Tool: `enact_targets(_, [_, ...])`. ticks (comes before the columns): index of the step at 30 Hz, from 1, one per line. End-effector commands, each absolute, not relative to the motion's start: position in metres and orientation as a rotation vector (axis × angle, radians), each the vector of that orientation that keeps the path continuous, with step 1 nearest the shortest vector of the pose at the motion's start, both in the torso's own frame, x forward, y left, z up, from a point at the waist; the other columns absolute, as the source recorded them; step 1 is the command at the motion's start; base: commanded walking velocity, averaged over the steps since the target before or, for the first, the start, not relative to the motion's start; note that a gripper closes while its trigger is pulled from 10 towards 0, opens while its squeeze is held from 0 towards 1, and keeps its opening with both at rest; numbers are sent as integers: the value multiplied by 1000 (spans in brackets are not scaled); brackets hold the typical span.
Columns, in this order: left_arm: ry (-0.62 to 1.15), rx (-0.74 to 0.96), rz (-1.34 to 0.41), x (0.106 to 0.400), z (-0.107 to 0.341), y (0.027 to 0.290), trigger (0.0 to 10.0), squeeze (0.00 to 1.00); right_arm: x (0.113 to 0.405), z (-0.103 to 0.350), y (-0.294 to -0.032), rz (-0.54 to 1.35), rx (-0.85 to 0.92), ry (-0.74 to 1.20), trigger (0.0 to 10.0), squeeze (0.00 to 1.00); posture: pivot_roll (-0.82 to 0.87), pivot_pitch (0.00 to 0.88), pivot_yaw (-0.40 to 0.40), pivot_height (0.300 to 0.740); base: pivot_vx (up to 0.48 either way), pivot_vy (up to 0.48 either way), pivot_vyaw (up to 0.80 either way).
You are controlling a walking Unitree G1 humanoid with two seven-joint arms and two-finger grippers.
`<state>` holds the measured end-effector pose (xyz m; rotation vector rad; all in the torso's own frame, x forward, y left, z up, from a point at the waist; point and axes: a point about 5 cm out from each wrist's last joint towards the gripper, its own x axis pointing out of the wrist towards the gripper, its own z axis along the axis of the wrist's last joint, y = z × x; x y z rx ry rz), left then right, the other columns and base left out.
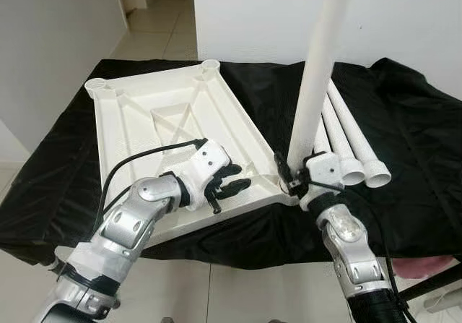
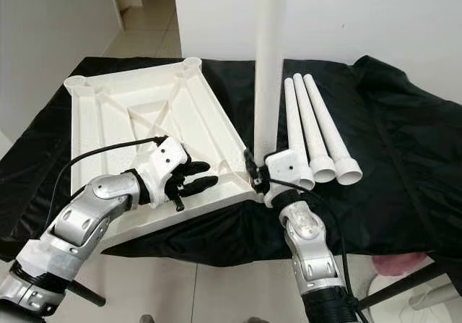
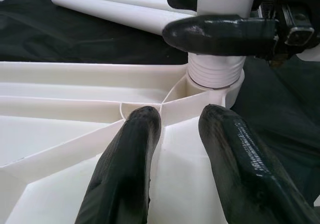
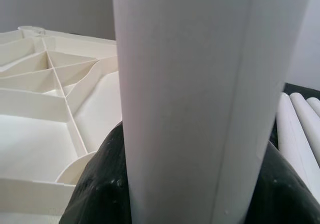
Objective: Building children table
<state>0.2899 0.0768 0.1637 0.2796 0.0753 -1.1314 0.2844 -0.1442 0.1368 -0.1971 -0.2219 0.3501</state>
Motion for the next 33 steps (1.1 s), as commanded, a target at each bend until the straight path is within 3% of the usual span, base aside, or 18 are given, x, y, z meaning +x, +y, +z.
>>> enact_targets(1, [82, 281, -1069, 295, 165, 83, 10000, 0, 281, 118, -149, 362, -210, -136, 10000, 0, -36, 0, 3, 740, 0, 0, 0])
enact_targets(9, [77, 280, -1062, 295, 165, 82, 10000, 0, 288, 110, -152, 383, -223, -112, 10000, 0, -46, 0, 14, 740, 0, 0, 0])
enact_targets(21, [42, 303, -1035, 303, 176, 82, 10000, 0, 288, 111, -135, 511, -232, -193, 10000, 0, -41, 0, 22, 740, 0, 0, 0])
enact_targets(33, [23, 310, -1021, 305, 181, 82, 10000, 0, 289, 100, -146, 378, 22, -135, 10000, 0, -45, 0, 28, 740, 0, 0, 0])
